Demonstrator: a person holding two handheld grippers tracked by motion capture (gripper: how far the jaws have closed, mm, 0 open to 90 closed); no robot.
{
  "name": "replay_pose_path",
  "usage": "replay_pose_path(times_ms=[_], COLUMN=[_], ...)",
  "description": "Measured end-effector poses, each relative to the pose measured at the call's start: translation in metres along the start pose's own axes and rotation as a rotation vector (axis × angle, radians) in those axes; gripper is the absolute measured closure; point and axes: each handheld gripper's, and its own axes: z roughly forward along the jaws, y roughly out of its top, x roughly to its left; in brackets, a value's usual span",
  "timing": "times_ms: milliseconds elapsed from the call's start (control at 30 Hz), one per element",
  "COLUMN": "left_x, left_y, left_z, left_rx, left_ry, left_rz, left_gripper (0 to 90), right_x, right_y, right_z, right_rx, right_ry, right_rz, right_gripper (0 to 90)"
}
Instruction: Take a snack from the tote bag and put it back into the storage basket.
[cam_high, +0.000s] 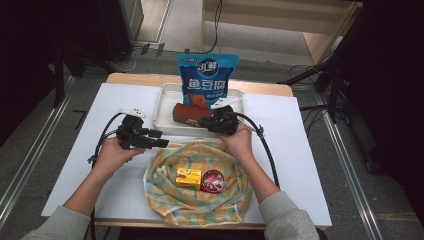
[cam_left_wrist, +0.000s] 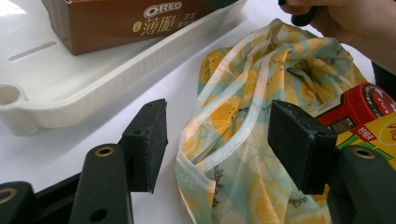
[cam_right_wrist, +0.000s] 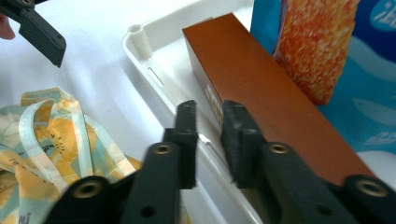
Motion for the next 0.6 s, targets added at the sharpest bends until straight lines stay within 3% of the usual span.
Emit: replay_pose_path(times_ms=[100,200,500,600], left_x=[0.000,0.000,0.000,-0.001], left_y=[0.000,0.000,0.000,0.000], left_z=[0.000,0.000,0.000,0.000], left_rx=[0.000,0.000,0.000,-0.001], left_ry=[0.000,-0.001,-0.002,-0.003], left_rz=[0.000,-0.001,-0.001,0.000], left_gripper=[38.4,38.4,38.4,38.3], right_x=[-0.001,-0.002,-0.010,-0.010], right_y=[-0.002,-0.003,-0.003,-0.001], right_z=[0.003,0.004,0.013,0.016], right_rx=[0.022,0.036,0.044,0.051], right_ry=[0.016,0.002,-0.017,-0.021], right_rz=[0.002,0.003,0.042,0.032], right_gripper=[86.8,89.6,90.0,90.0])
